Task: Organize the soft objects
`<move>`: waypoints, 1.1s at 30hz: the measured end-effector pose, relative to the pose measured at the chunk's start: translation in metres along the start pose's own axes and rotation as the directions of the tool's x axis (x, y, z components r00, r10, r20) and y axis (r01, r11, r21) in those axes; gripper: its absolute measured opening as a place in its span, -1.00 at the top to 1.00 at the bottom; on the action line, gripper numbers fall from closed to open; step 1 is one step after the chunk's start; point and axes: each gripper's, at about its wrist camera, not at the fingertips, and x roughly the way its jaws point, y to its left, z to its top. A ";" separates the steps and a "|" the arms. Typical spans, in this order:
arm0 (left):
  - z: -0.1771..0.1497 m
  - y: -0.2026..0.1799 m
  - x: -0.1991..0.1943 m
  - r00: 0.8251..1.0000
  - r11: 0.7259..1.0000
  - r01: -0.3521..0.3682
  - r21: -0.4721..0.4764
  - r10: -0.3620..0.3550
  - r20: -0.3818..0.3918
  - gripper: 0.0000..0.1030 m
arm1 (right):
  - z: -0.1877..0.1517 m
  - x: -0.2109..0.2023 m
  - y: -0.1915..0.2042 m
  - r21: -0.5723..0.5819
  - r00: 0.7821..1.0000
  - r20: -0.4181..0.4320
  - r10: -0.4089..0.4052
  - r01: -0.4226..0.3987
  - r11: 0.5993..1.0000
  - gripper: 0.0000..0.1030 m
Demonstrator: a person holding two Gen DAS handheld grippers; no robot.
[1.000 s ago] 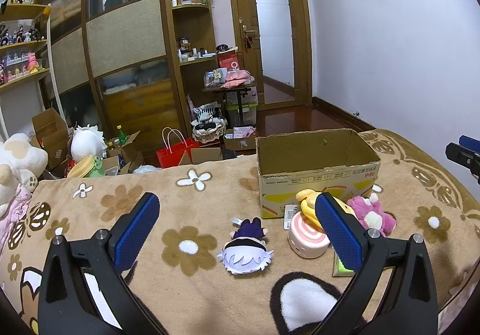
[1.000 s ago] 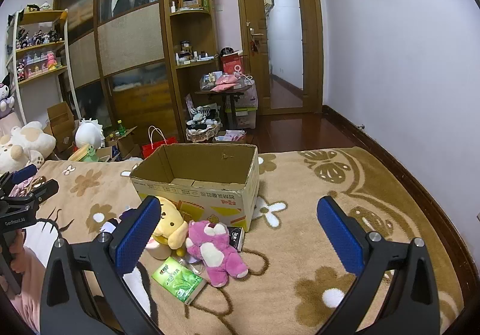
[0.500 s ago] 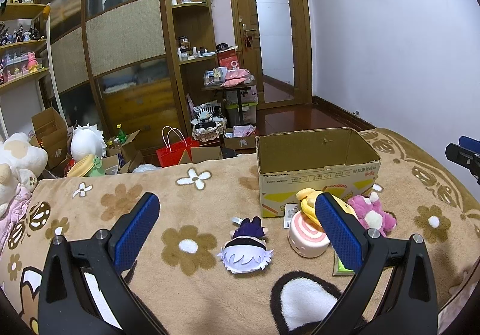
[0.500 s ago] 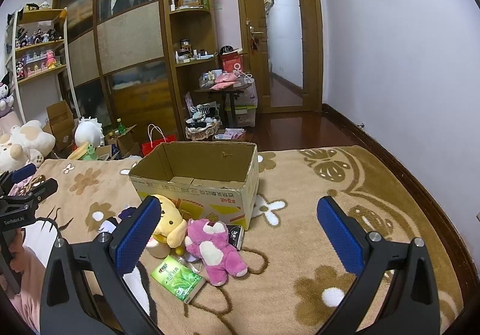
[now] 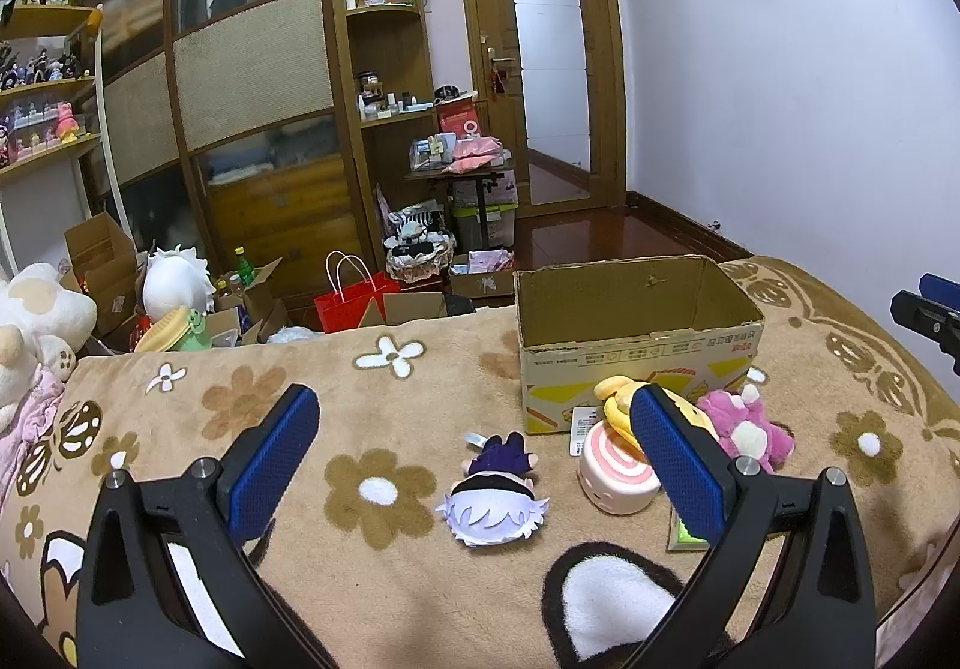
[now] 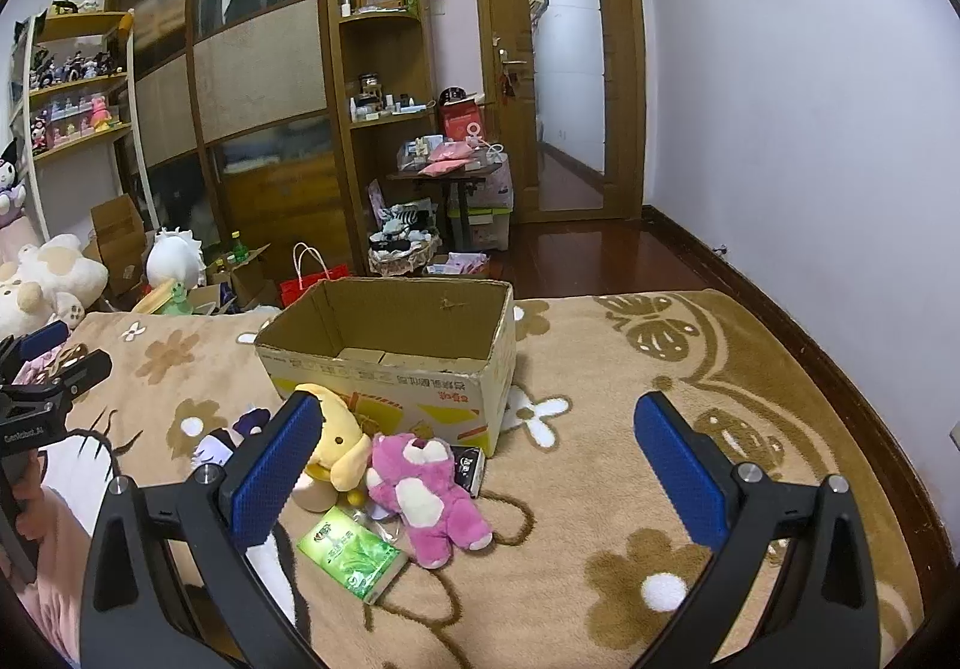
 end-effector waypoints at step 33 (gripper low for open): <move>-0.001 0.001 0.001 1.000 1.000 0.003 -0.002 -0.003 -0.005 -0.99 | -0.001 0.003 0.001 -0.006 1.000 -0.010 0.000 0.000 1.000 -1.00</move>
